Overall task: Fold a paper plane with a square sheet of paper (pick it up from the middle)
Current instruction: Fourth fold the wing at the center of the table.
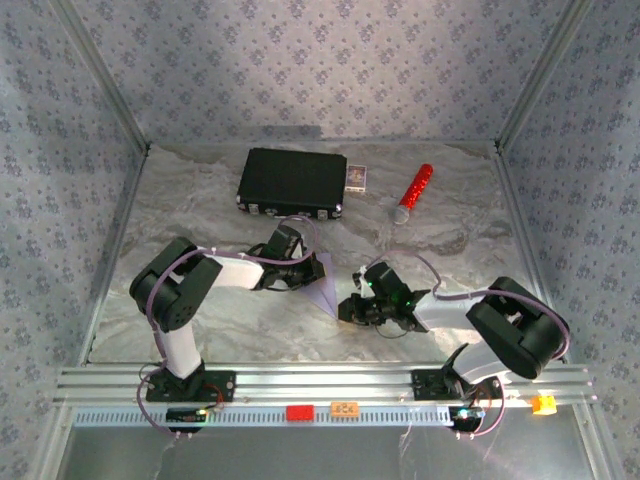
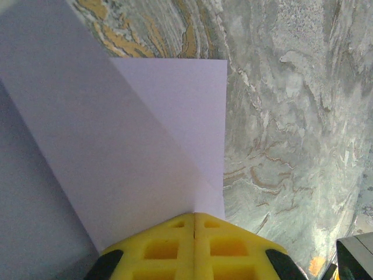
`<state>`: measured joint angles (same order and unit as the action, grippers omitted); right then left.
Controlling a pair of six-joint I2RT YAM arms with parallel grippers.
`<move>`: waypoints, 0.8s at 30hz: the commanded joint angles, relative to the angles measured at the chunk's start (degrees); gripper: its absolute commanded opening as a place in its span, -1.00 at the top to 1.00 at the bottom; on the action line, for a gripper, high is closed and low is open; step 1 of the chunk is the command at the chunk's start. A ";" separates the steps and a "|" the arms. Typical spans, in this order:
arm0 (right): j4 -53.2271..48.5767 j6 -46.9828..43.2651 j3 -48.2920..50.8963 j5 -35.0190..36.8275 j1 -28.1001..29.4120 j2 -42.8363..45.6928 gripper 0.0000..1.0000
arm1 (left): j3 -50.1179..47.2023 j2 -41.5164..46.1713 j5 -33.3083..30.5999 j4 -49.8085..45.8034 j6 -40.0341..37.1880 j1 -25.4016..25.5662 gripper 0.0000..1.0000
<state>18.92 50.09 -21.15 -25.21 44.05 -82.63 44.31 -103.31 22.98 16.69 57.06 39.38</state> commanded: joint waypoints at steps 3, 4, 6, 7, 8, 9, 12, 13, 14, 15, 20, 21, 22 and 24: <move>-7.75 -0.47 2.32 0.53 1.08 -0.07 0.80 | -1.86 -1.11 -1.58 -2.85 0.17 -0.23 0.94; -7.73 -0.53 2.47 0.31 1.23 -0.03 0.76 | -1.86 -1.11 -1.62 -2.88 0.16 -0.23 0.94; -7.99 -0.57 2.59 0.46 1.51 0.33 0.68 | -1.95 -1.15 -1.64 -2.86 0.16 -0.21 0.94; -8.11 -0.54 2.60 0.62 1.59 0.59 0.68 | -1.98 -1.19 -1.69 -2.76 0.24 -0.23 0.94; -8.34 -0.59 2.60 0.74 1.64 0.79 0.69 | -1.96 -1.20 -1.62 -2.71 0.25 -0.19 0.94; -8.67 -0.67 2.68 0.93 1.74 1.02 0.71 | -2.04 -1.20 -1.66 -2.63 0.25 -0.20 0.94; -9.40 -0.81 2.85 1.40 1.74 1.19 0.82 | -2.14 -1.02 -1.68 -2.64 0.25 -0.22 0.94; -9.26 -0.69 2.87 1.29 1.68 1.30 0.81 | -2.17 -1.11 -1.69 -2.55 0.25 -0.21 0.94; -9.16 -0.70 2.93 1.15 1.82 1.38 0.80 | -2.13 -1.11 -1.67 -2.60 0.25 -0.16 0.94; -9.18 -0.61 2.89 1.13 1.82 1.57 0.78 | -2.09 -1.12 -1.61 -2.55 0.27 -0.12 0.94; -12.36 -0.73 1.51 3.99 1.64 6.11 0.62 | -1.97 -1.02 -1.69 -2.69 -0.02 0.03 0.94; -13.33 -1.03 0.95 4.66 1.51 7.36 0.62 | -1.97 -1.02 -1.78 -2.78 -0.10 0.01 0.94; -14.51 -1.68 0.40 5.19 1.20 8.54 0.61 | -1.87 -1.11 -1.80 -2.97 -0.19 0.15 0.94; -16.80 -2.87 -0.81 5.79 0.25 10.58 0.62 | -1.86 -1.19 -1.87 -3.04 -0.28 0.13 0.94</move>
<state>9.04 49.28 -20.45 -21.82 45.10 -74.59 44.03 -103.28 23.16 17.19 57.49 39.40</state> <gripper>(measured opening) 0.192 0.042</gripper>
